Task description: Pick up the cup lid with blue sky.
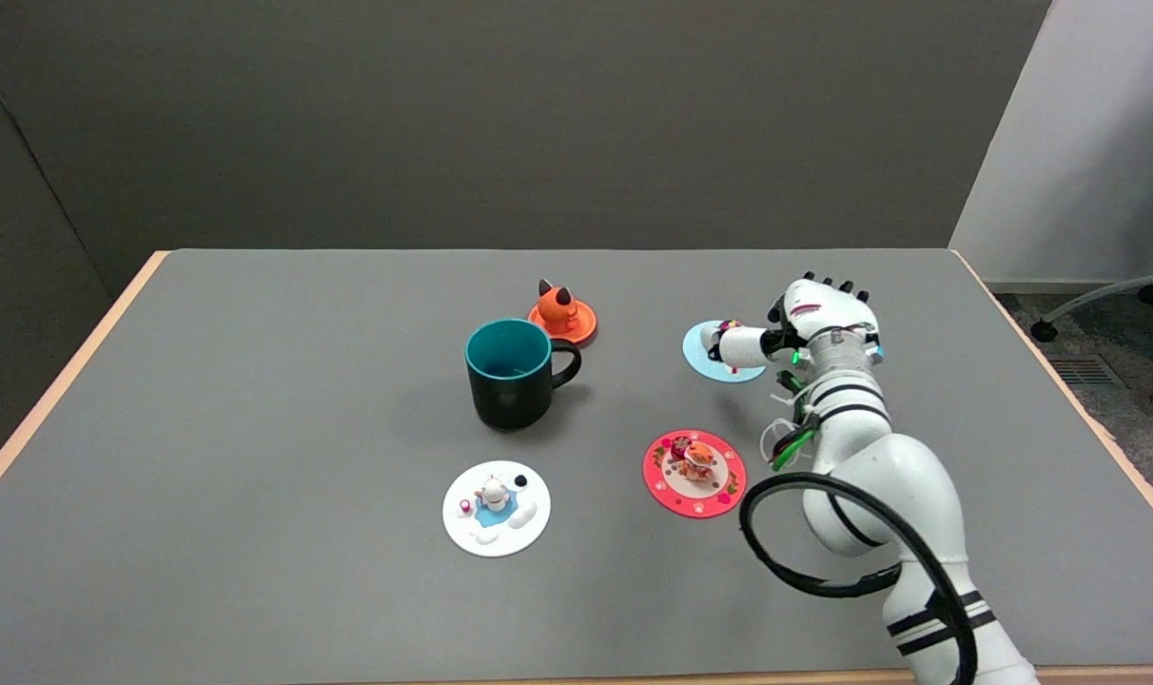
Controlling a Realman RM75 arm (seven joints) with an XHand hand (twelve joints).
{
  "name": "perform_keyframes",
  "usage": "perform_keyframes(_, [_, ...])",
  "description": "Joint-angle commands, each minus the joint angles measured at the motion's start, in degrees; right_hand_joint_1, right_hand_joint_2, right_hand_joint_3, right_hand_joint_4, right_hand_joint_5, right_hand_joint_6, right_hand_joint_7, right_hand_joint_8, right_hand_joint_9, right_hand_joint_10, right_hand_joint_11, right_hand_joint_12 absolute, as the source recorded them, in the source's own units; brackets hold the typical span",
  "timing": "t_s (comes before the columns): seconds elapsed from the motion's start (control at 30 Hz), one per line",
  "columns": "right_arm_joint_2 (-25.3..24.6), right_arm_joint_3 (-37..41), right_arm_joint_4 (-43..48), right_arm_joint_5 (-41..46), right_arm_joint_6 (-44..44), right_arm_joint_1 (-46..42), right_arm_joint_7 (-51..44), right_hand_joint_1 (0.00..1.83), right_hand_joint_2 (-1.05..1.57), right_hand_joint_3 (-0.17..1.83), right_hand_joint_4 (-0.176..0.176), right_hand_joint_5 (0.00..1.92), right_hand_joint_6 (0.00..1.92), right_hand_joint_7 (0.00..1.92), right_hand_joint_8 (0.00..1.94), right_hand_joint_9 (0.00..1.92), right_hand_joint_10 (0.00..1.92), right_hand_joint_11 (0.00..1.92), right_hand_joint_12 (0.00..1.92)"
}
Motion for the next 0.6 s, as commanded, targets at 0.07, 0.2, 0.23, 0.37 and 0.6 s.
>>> perform_keyframes(0.07, [3.0,-9.5,7.3,-10.6,7.6,5.7,8.0,0.57,0.53,0.64,-0.144,0.65,0.21,0.53,0.47,0.50,0.30,0.17,0.17])
perform_keyframes(0.2, [4.0,-10.3,10.9,-11.0,7.8,8.3,9.1,0.57,0.52,0.64,-0.142,0.64,0.21,0.54,0.44,0.50,0.29,0.17,0.17])
perform_keyframes(0.23, [4.1,-10.3,11.2,-11.0,7.8,8.6,9.2,0.57,0.52,0.64,-0.140,0.64,0.21,0.54,0.43,0.50,0.29,0.17,0.17])
perform_keyframes(0.37, [4.5,-10.3,12.9,-11.1,7.8,9.6,9.3,0.57,0.52,0.64,-0.136,0.63,0.20,0.53,0.42,0.49,0.29,0.16,0.17])
perform_keyframes(0.6, [5.3,-9.7,14.6,-10.9,8.1,9.6,9.3,0.57,0.52,0.65,-0.131,0.63,0.20,0.52,0.43,0.49,0.28,0.15,0.17])
